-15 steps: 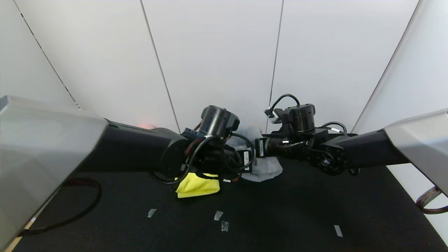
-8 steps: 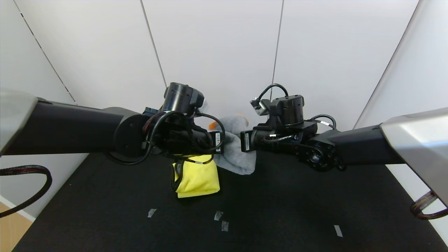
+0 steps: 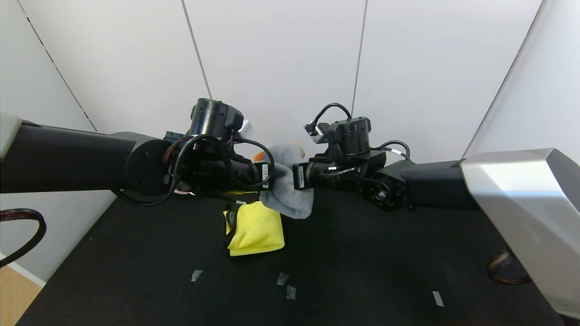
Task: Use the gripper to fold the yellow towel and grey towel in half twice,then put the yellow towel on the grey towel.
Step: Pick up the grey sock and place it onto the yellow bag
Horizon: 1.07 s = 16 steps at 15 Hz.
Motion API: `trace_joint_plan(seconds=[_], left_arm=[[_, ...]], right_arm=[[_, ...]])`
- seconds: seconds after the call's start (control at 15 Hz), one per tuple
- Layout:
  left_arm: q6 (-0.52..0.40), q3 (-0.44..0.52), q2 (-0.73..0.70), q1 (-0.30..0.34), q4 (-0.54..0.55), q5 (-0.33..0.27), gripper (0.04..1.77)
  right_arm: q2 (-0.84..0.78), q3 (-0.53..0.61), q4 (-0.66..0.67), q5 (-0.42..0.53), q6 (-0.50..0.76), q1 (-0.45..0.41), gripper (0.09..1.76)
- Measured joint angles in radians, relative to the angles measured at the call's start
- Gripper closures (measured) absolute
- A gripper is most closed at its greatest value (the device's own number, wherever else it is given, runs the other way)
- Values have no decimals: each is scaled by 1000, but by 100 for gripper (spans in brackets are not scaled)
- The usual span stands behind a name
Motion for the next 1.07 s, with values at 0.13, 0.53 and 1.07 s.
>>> trace_joint_plan(seconds=[0.13,0.53,1.07], left_arm=[[11,7,-8,23,-4,26,162],[24,73,-9,64,-20,66,162],[25,211,30,91,-182,111,162]], right_arm=[[43,-75,23,3,-1,8,147],[145,-117,-42,49,-14,36,147],[247,-118,-123,74,-16,44,147]])
